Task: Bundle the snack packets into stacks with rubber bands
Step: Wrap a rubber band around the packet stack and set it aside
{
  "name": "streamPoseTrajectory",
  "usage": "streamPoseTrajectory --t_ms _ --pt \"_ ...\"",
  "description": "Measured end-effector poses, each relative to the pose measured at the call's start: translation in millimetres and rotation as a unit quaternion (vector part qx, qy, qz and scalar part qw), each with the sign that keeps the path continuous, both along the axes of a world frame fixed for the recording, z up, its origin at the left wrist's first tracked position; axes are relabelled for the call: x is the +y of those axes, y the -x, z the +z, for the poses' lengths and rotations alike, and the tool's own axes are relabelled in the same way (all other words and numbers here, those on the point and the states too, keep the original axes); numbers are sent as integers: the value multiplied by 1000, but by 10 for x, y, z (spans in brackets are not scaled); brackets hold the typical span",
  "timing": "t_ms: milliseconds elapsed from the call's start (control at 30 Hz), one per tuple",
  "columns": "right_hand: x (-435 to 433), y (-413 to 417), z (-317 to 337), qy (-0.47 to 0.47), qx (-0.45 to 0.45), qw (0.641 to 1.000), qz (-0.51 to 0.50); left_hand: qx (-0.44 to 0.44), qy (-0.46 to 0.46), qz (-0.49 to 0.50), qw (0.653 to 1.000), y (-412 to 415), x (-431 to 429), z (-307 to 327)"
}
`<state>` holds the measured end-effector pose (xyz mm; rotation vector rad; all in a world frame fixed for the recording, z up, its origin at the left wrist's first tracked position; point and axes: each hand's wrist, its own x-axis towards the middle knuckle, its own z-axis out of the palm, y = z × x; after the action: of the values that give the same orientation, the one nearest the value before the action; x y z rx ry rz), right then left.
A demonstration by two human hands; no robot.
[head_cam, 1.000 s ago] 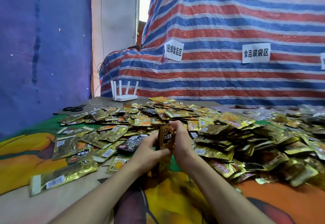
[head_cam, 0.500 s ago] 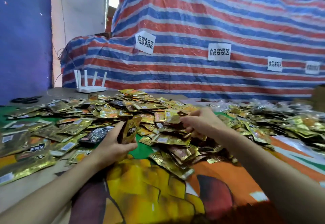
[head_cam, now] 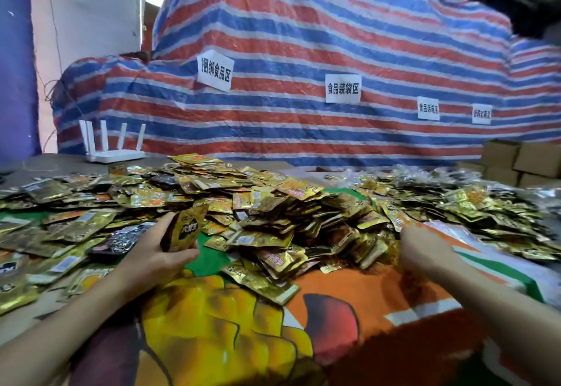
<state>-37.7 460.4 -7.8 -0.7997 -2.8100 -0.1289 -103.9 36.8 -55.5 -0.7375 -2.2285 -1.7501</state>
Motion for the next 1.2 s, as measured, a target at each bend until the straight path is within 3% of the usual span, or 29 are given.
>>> streamPoseTrajectory --t_ms 533,667,767,833,900,967,1033,1100,1200 --pt "-149 -40 349 -5 139 990 23 -2 24 -8 1000 45 -34 -8" --pt "-357 -33 502 -4 208 975 78 -16 2 -5 1000 47 -12 0" --pt "-761 18 541 59 232 958 158 -34 -17 8 999 37 -3 18" --pt "-1099 71 505 135 227 935 238 -67 -59 -2 996 23 -13 41" --pt "-1449 141 445 247 208 895 306 -166 -153 -62 972 15 -34 70" --pt "-1788 228 371 418 159 829 336 -263 -212 -131 932 -5 -76 115" --pt "-2089 325 274 551 107 759 330 -290 -221 -162 917 4 -121 139" --pt "-2345 449 158 610 82 721 317 -288 -227 -149 918 16 -144 151" --pt "-2627 632 74 649 63 696 301 -297 -254 -106 914 28 -149 157"
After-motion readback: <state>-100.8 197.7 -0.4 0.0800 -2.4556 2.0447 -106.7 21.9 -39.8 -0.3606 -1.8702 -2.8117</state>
